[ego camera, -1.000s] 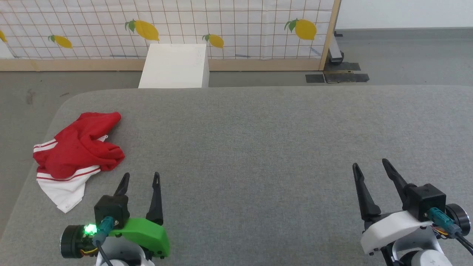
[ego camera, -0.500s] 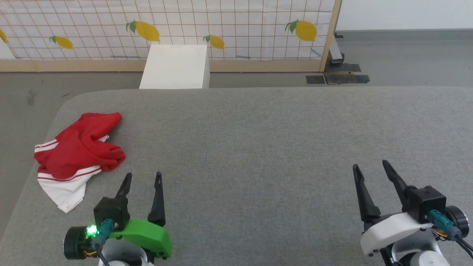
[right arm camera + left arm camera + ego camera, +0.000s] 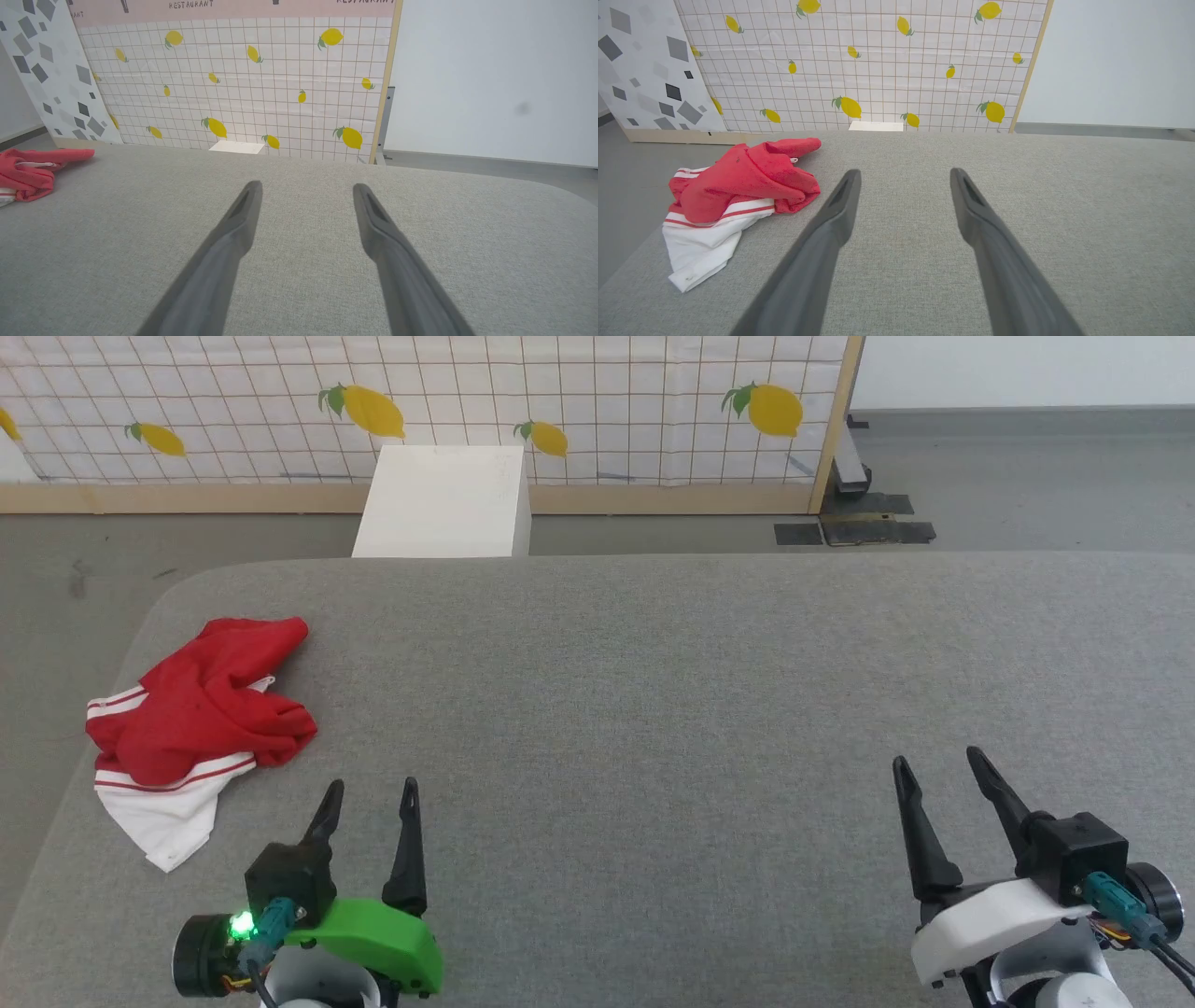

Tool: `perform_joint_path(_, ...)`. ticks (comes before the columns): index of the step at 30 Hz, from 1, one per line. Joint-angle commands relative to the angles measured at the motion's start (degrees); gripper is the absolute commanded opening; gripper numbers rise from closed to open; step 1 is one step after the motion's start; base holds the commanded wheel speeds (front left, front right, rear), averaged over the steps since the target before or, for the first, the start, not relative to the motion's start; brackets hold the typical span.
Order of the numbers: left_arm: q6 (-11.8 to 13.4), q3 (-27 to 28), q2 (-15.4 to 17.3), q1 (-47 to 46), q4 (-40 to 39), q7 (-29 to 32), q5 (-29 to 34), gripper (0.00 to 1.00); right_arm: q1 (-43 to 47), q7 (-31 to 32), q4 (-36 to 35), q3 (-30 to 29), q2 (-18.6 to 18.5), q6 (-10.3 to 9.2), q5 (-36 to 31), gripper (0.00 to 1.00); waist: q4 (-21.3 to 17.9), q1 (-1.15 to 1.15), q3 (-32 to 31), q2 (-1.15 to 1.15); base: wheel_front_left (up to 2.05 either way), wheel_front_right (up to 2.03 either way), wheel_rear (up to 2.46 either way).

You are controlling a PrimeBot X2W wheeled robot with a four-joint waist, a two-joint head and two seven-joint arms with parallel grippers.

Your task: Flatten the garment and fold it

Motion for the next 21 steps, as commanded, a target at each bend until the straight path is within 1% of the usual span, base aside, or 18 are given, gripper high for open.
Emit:
perform_joint_path(1, 0.39, -0.23, -0.12, 0.06, 0.27, -0.52, -0.73, 1.0, -0.29, -0.63, 0.38, -0.1, 0.09, -0.04, 0.45, 1.0, -0.01, 0.0, 0.03, 0.0, 0.0, 0.0, 0.0)
perform_joint_path(21, 0.83, -1.54, -0.17, 0.05, 1.48, -2.9, -2.51, 1.0, -0.37, -3.03, 2.26, -0.35, 0.12, -0.06, 1.4, 1.0, 0.2, 0.0, 0.04, 0.0, 0.0, 0.0, 0.0)
